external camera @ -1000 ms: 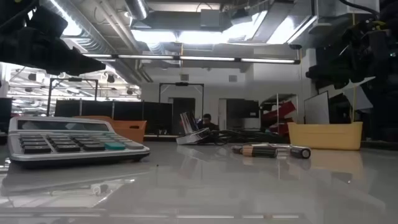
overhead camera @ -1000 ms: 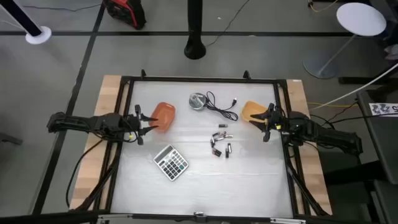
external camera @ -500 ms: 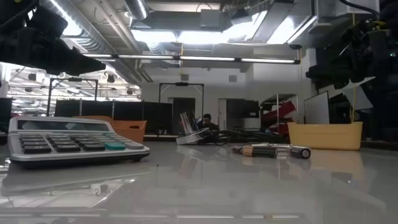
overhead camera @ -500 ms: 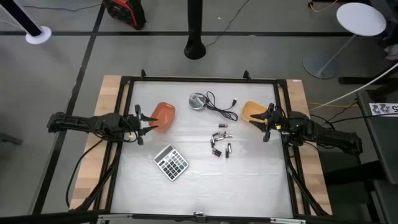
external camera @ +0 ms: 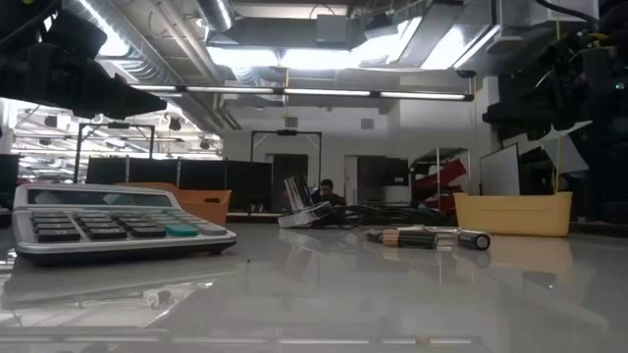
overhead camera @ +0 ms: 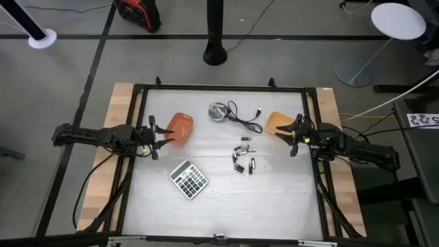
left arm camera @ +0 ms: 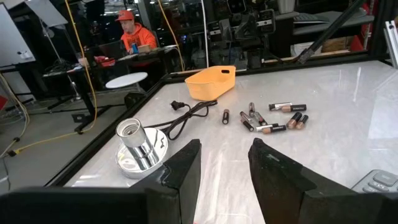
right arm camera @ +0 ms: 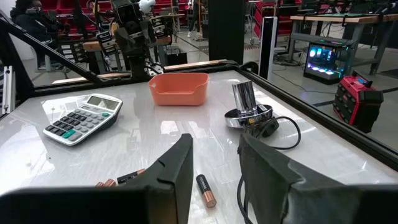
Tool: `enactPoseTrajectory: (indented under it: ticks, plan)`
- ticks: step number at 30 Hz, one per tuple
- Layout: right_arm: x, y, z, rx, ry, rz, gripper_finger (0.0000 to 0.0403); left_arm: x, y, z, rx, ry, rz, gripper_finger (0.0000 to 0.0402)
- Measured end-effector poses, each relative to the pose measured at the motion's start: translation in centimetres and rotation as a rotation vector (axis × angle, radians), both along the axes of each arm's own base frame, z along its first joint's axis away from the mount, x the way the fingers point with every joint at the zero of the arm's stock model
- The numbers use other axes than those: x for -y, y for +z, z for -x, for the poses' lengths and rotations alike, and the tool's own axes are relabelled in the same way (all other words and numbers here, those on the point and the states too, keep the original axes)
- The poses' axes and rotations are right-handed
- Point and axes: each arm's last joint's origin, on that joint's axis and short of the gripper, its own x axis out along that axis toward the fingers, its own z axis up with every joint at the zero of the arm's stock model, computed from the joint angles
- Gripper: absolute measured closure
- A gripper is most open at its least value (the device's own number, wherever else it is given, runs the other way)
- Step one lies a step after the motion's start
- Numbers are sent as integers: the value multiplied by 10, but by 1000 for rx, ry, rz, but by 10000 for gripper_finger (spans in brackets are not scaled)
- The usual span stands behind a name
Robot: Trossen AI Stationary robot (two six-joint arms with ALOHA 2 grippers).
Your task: Sort batteries
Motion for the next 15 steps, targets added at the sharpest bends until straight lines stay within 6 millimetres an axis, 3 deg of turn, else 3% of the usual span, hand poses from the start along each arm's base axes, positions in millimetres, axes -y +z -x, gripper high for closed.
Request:
enactPoseTrajectory:
  ticks: [15]
  plan:
    - [0,1,0,6,0,1,276,0,0,0,0,0,-3,274]
